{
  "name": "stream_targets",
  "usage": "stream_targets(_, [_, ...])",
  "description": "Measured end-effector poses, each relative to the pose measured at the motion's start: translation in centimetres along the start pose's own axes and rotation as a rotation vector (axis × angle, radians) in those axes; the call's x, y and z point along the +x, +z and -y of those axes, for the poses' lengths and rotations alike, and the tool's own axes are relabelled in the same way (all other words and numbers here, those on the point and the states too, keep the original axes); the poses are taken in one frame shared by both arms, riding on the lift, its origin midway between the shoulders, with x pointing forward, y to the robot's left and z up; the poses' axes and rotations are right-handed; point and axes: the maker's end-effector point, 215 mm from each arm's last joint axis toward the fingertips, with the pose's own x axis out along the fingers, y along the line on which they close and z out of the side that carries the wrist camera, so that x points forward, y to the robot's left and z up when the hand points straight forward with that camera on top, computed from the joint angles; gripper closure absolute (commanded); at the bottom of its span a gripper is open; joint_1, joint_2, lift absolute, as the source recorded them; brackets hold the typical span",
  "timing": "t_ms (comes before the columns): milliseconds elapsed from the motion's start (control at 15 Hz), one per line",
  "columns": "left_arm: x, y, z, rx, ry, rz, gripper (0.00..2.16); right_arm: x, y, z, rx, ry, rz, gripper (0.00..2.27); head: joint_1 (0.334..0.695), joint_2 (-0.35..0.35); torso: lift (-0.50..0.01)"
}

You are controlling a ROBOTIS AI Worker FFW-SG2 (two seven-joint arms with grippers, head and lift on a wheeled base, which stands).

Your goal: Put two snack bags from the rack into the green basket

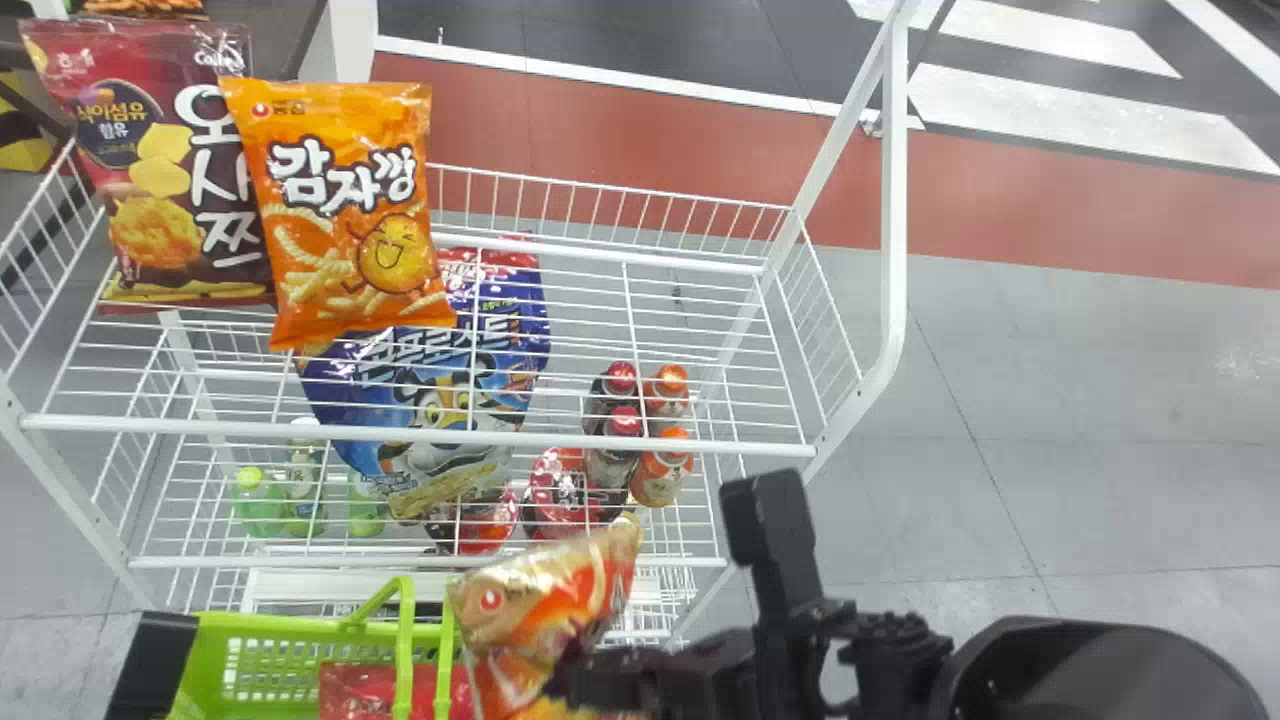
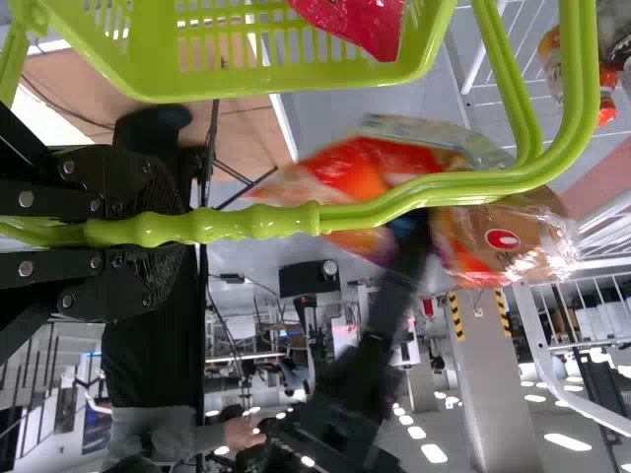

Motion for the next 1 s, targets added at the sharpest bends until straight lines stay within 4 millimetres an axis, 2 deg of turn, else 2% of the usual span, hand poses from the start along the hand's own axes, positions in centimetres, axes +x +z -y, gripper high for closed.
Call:
stream_targets(133, [-0.1, 0.2, 0.0, 0.002, 0.001, 0.006, 2.13, 0.9, -3.7, -2.2, 0.009, 0.060, -0.110, 2.23, 0.695, -0.243, -0.007])
stream_targets(267, [0.1, 0.3, 0.2, 0.007, 0.000, 0.005, 2.13, 2.4, -5.7, -3.9, 0.015, 0.111, -0.168, 2.23, 0.695, -0.185, -0.007])
stream_targets(400, [0.4, 0.4, 0.5, 0.014, -0.005, 0.000, 2.13, 4.5, -5.7, -4.4, 0.016, 0.124, -0.160, 2.23, 0.695, -0.149, -0.007])
stream_targets(667, [0.7, 0.3, 0.9, 0.019, -0.010, -0.005, 2.13, 8.8, -4.5, -2.7, 0.050, 0.127, -0.124, 2.17, 0.695, -0.114, -0.007])
stream_targets(733, [0.8, 0.3, 0.8, 0.020, -0.008, -0.006, 2.13, 9.6, -4.3, -2.6, 0.066, 0.145, -0.122, 1.73, 0.695, -0.104, -0.007])
stream_targets(800, [0.8, 0.3, 0.8, 0.022, -0.006, -0.007, 2.13, 10.1, -4.2, -2.5, 0.077, 0.154, -0.126, 0.82, 0.695, -0.098, -0.007])
stream_targets(867, [0.8, 0.3, 0.8, 0.022, -0.004, -0.008, 2.13, 10.2, -4.5, -2.5, 0.084, 0.159, -0.142, 0.00, 0.695, -0.097, -0.007])
stream_targets(1000, [0.8, 0.3, 0.6, 0.019, -0.001, -0.008, 2.13, 9.2, -5.7, -2.5, 0.082, 0.157, -0.199, 0.00, 0.695, -0.115, -0.007])
